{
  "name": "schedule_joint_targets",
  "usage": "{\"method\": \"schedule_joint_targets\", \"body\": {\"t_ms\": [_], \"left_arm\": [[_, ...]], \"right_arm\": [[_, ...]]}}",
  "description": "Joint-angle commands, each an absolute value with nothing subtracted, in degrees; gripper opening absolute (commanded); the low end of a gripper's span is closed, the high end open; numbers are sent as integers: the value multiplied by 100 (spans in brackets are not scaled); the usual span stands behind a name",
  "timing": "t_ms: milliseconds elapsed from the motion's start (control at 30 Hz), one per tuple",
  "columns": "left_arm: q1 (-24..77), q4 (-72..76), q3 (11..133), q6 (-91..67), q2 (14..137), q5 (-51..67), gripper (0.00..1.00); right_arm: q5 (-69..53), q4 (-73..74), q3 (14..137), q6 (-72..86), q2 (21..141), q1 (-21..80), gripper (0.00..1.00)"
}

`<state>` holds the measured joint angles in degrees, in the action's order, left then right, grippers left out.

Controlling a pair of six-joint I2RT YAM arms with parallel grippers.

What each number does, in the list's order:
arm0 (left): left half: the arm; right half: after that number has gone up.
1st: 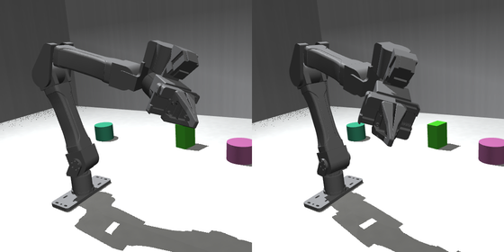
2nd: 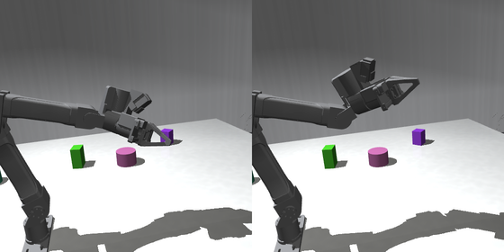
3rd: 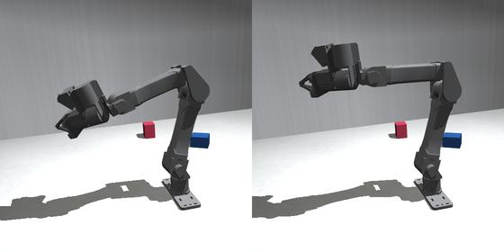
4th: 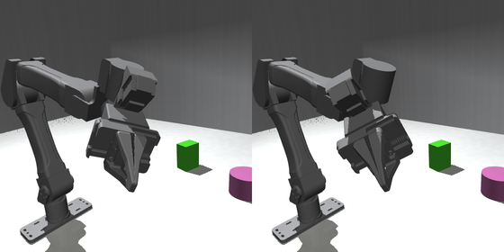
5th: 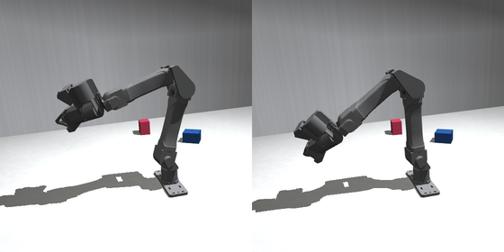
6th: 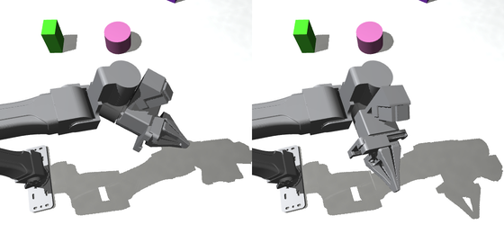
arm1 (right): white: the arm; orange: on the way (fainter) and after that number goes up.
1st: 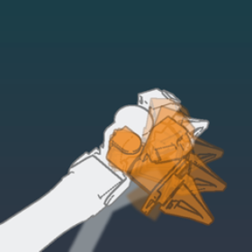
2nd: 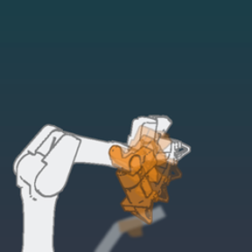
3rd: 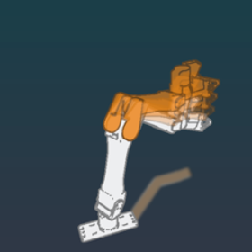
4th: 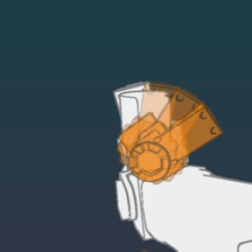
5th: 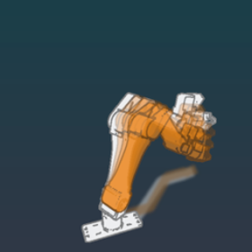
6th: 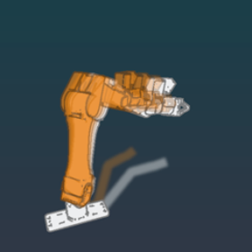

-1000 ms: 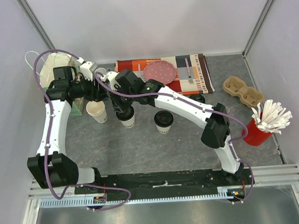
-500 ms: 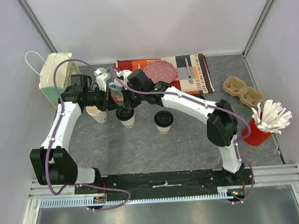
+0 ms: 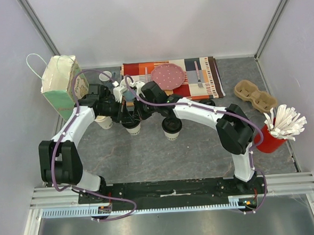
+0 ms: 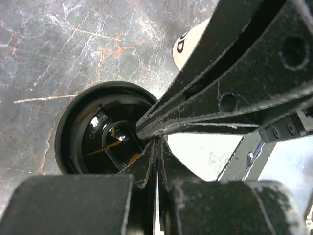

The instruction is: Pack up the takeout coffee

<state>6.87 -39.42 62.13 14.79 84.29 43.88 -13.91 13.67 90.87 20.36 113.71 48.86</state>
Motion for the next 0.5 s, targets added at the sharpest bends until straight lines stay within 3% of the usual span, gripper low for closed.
{"method": "schedule_joint_targets", "body": {"t_ms": [0, 467], "left_arm": [[703, -3692, 6012, 1767, 8745, 4096, 2], [668, -3867, 6670, 1714, 7849, 4307, 2]], "right_arm": [[-1477, 1169, 8517, 2259, 11400, 4878, 0], [-1504, 1564, 9738, 2101, 11030, 4913, 0]]}}
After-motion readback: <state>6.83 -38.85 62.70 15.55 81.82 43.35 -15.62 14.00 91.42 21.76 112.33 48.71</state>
